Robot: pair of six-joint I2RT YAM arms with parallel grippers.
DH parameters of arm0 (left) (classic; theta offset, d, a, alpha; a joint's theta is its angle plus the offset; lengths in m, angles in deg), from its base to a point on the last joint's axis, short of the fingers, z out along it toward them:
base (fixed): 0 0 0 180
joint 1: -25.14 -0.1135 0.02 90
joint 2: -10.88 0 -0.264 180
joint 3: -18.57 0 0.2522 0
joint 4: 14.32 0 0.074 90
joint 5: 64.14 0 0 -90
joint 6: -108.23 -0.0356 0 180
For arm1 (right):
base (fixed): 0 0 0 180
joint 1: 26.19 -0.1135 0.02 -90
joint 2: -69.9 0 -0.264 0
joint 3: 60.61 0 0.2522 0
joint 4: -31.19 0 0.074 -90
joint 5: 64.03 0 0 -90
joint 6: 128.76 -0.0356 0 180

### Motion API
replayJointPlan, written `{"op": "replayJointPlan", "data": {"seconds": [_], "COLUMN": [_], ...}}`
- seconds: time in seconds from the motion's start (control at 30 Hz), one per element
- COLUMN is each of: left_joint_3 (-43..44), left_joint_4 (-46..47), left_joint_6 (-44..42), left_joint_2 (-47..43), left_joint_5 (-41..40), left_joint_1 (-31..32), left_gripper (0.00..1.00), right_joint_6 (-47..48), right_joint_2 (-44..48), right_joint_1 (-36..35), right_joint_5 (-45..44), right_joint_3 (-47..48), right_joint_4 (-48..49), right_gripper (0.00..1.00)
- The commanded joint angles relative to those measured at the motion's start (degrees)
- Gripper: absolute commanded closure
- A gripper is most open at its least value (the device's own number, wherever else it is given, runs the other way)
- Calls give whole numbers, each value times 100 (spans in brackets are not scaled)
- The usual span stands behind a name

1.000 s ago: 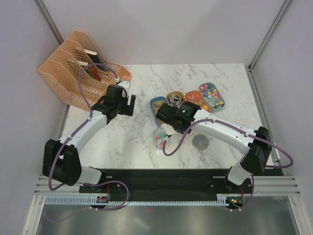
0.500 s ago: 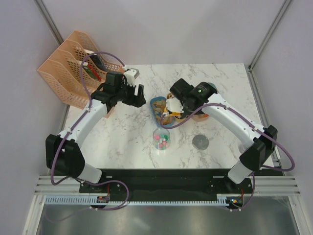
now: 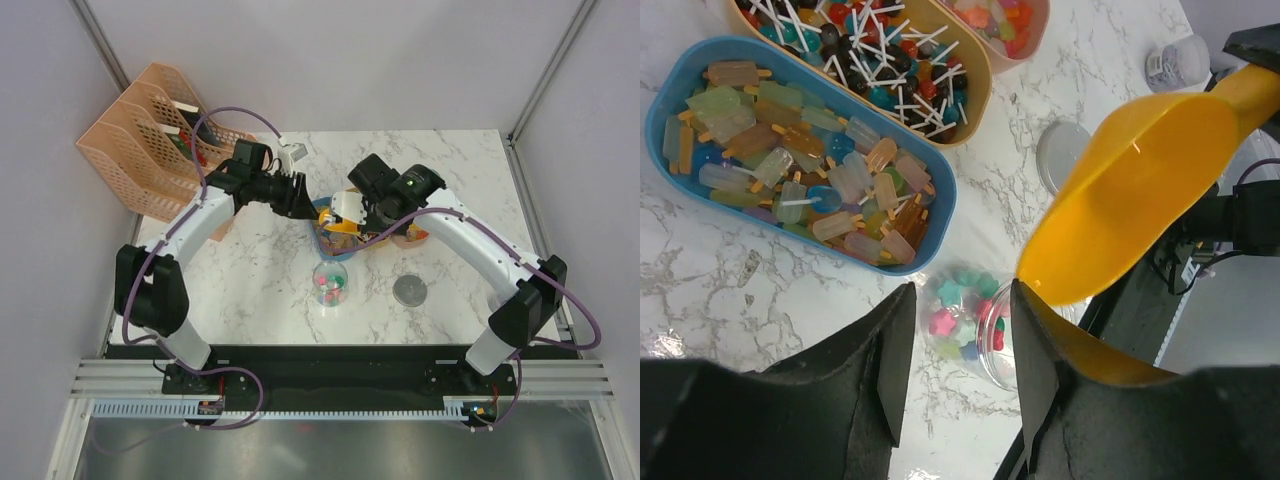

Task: Pack the candies
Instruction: Scoop the fake candies from the storage box.

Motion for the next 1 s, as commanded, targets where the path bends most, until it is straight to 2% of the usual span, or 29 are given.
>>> {"op": "replayJointPlan", "data": {"seconds": [0.0,0.27,0.6,0.77,0.87,0.93,0.97], "left_joint_3": [311,469,627,785,1013,1268,1330], "left_joint_4": [-8,27,80,106,98,80,89], "left_joint_6": [156,156,174,191,191,122,-53], "left_joint_2": [103,402,692,833,860,737,693], "left_joint_5": [224,136,4,-137,-478,-1294,-1628], "left_joint_1": [49,207,400,523,541,541,550], "left_gripper": [50,48,47,44,39,36,36], "right_joint_6": [-204,-318,-617,-828,-1003,-1231,-1302], "right_joint_2": [-120,-227,81,309,424,511,608], "right_joint_1": [-8,-16,-8,185,658,966,1342], "right_joint_5": [266,345,758,917,908,811,846], "right_joint_3": [591,900,1216,1103,971,865,734], "right_joint_4": [260,251,321,383,418,418,400], "right_gripper": [100,100,100,100,100,100,100]}}
